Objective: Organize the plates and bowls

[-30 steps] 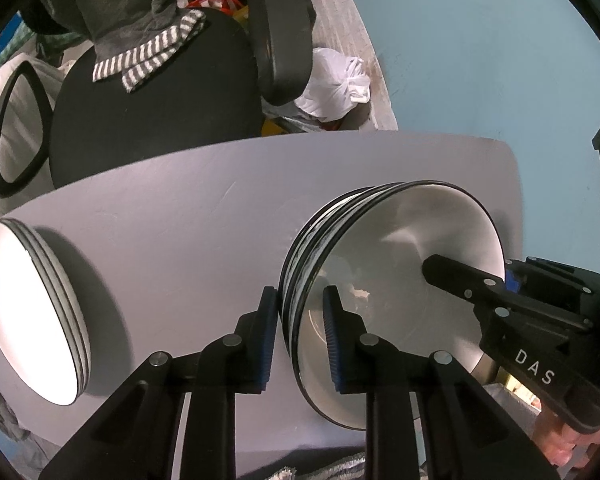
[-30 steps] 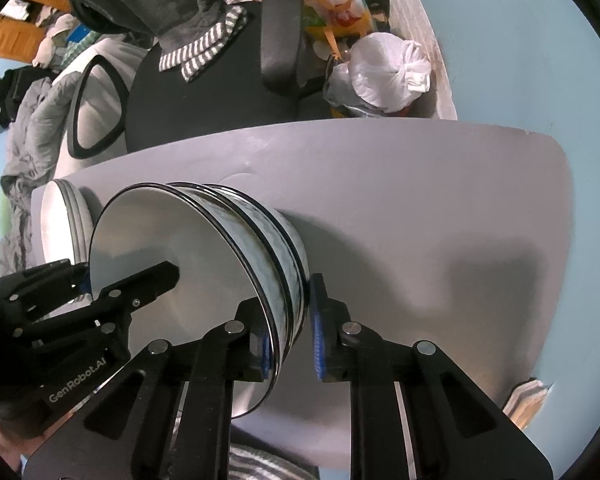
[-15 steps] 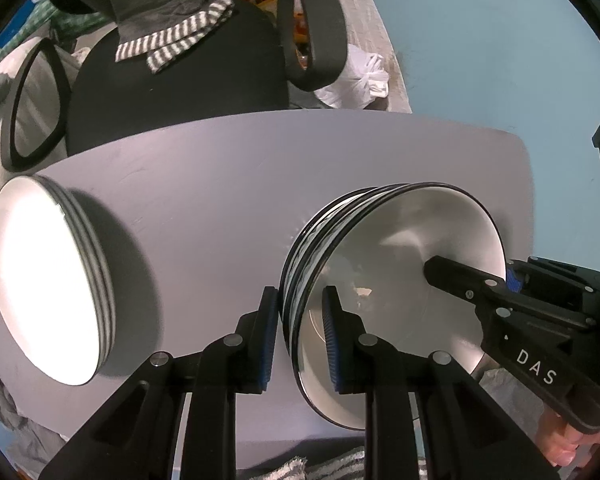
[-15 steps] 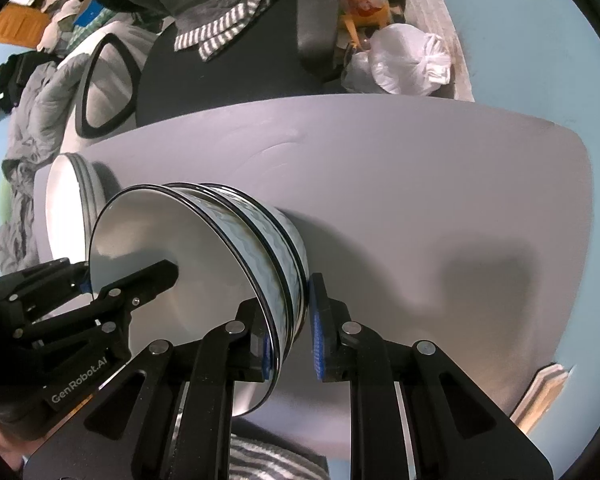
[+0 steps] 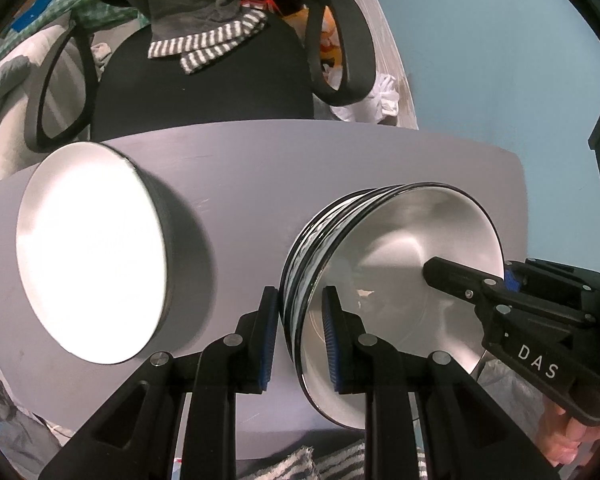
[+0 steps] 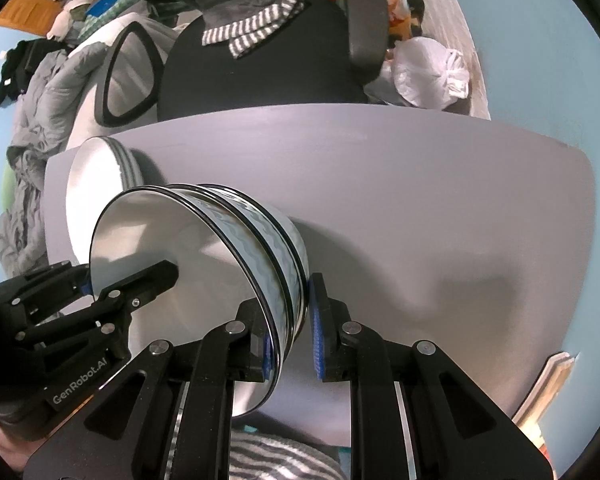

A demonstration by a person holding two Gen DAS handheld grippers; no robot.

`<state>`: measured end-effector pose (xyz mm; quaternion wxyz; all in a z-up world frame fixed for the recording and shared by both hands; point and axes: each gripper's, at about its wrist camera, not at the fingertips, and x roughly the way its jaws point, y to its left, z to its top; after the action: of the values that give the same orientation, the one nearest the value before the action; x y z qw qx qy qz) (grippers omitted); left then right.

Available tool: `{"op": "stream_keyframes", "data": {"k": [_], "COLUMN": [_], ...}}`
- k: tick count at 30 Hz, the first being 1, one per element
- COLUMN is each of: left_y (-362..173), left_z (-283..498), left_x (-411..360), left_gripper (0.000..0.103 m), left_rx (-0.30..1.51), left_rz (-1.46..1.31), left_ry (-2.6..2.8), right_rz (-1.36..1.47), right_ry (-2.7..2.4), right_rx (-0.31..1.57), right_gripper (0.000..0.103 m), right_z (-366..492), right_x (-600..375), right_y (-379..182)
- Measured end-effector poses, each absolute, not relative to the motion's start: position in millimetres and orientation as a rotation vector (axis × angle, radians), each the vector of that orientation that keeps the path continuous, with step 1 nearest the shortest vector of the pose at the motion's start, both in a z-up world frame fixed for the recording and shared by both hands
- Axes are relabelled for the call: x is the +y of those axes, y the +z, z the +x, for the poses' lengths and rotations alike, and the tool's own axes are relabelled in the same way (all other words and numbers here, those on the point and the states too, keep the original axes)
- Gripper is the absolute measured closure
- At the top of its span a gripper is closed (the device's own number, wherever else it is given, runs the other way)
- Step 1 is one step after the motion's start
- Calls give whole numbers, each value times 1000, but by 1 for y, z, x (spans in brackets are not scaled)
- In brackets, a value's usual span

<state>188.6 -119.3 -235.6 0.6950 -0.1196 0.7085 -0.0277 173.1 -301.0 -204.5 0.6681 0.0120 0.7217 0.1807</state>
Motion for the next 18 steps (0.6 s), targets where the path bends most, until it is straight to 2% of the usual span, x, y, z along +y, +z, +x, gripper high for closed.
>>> {"op": "stream_keyframes", "data": {"k": [18], "left_y": [-188], "left_z": [179], "left_x": [-34], "left_gripper": [82], "left_rx": [1502], "left_rz": [-351], "left_ry": [42], "right_rz": [-73], "right_ry": [488], "right_rx": [1572], "right_gripper": [88], "right_z": [170], "right_x": [-209], "right_y": [-163]}}
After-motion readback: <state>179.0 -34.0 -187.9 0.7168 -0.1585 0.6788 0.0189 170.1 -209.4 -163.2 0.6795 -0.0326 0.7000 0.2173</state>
